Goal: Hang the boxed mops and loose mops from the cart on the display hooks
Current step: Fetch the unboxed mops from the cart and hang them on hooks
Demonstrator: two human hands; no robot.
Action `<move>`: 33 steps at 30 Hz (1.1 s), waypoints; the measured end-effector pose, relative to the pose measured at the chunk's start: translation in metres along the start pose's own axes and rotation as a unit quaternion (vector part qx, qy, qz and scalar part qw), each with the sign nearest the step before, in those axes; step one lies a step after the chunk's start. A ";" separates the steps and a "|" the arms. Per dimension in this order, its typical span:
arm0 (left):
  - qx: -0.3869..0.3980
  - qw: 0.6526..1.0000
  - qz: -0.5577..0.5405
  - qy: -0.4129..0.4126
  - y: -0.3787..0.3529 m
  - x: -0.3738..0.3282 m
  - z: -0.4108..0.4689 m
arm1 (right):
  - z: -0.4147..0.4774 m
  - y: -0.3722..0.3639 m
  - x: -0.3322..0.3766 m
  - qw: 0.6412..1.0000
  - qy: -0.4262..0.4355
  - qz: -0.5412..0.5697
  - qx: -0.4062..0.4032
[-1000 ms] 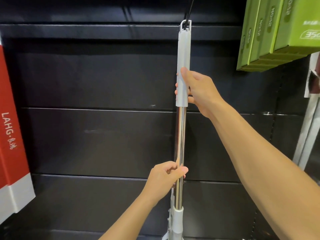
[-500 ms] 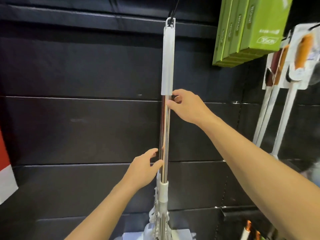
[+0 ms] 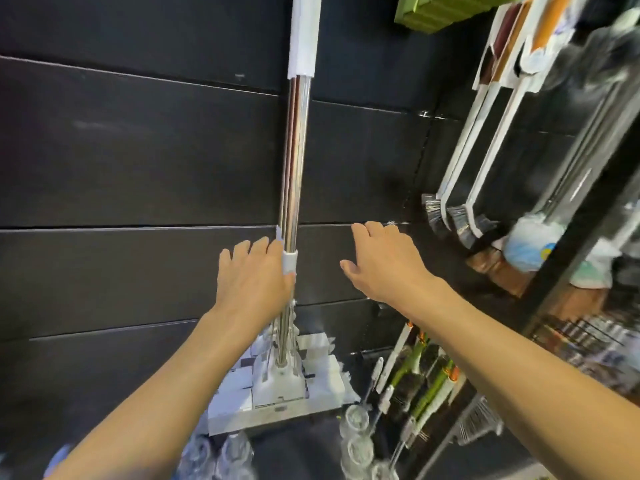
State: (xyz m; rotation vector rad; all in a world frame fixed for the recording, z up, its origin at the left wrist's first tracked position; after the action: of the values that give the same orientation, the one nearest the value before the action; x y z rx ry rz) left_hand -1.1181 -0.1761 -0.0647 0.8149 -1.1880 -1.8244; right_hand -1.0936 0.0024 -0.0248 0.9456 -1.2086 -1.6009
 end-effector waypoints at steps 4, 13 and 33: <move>0.018 0.998 0.030 -0.053 -0.001 -0.050 -0.007 | -0.034 -0.016 -0.047 0.999 -0.034 -0.020 0.016; 0.027 0.983 0.068 -0.168 0.012 -0.217 -0.011 | -0.103 -0.014 -0.201 0.991 -0.132 -0.021 -0.006; 0.024 0.913 0.010 -0.407 -0.033 -0.670 -0.065 | -0.312 -0.011 -0.627 0.919 -0.393 -0.032 0.002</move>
State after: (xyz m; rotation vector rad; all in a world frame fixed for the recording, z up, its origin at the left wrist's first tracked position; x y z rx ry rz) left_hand -0.7530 0.3904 -0.0575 0.0153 -1.7339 -2.1960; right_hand -0.6108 0.5074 -0.0714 0.3175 -1.7162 -2.1197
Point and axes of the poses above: each hand's wrist, its own z-axis towards the middle knuckle, its own y-axis out of the back of the hand, x = y × z, the point moved 7 cm from there along z, towards the middle knuckle, and after that the axes turned 15 degrees about -y, right-handed, at the moved point
